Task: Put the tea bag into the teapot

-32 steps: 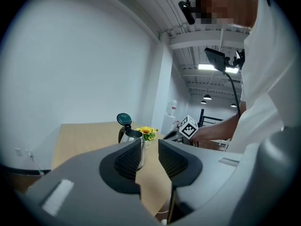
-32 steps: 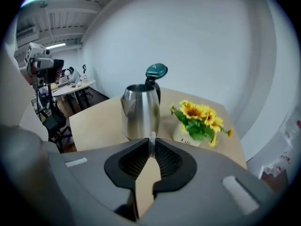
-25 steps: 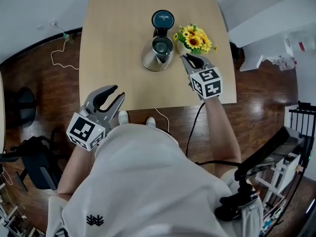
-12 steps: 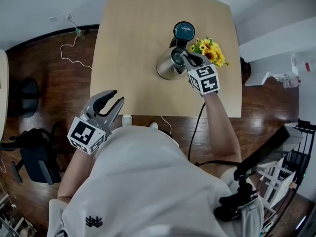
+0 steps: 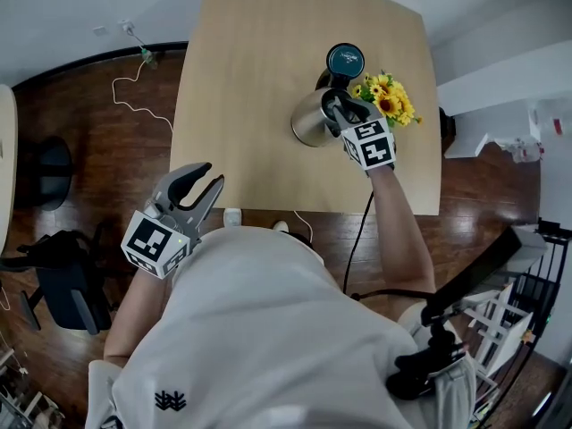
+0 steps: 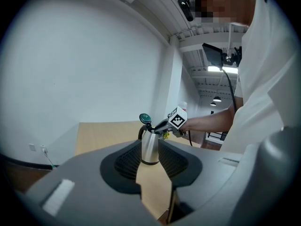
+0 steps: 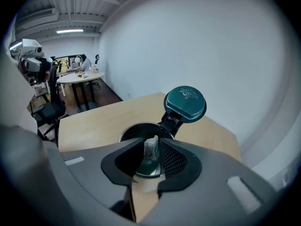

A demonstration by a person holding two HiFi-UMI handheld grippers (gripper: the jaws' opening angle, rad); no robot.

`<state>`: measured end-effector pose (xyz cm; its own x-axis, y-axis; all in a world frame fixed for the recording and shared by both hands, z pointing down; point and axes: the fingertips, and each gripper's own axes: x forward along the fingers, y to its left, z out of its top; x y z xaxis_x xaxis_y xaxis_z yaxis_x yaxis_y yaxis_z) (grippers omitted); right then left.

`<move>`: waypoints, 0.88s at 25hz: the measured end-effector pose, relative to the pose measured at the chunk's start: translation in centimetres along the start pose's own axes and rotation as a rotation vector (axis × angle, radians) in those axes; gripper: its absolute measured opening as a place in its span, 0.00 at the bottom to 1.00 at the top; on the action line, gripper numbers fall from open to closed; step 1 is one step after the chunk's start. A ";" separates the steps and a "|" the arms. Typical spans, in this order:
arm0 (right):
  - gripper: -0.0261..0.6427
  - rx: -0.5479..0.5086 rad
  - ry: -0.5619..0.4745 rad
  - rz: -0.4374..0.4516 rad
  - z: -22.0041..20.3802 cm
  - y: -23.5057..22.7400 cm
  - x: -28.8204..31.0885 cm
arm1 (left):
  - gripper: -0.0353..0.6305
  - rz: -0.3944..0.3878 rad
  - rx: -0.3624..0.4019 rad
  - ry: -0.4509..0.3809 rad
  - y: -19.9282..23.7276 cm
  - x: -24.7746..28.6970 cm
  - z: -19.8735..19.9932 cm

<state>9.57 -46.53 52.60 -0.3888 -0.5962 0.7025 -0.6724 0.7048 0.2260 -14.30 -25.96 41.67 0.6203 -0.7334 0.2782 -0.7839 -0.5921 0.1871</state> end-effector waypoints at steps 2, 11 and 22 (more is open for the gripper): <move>0.20 0.007 -0.005 -0.011 0.1 -0.2 -0.4 | 0.20 -0.008 0.003 0.004 0.1 0.0 -0.2; 0.21 0.157 -0.134 -0.114 0.2 1.6 -8.2 | 0.20 -0.108 0.005 0.006 -0.5 0.2 -0.9; 0.20 0.324 -0.163 -0.123 -11.9 10.8 -22.2 | 0.20 -0.155 0.065 0.001 -7.9 -0.9 -3.3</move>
<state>18.46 -21.13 47.46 -0.3699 -0.7406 0.5610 -0.8747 0.4812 0.0585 -8.72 -19.52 43.03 0.7337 -0.6312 0.2517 -0.6753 -0.7186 0.1662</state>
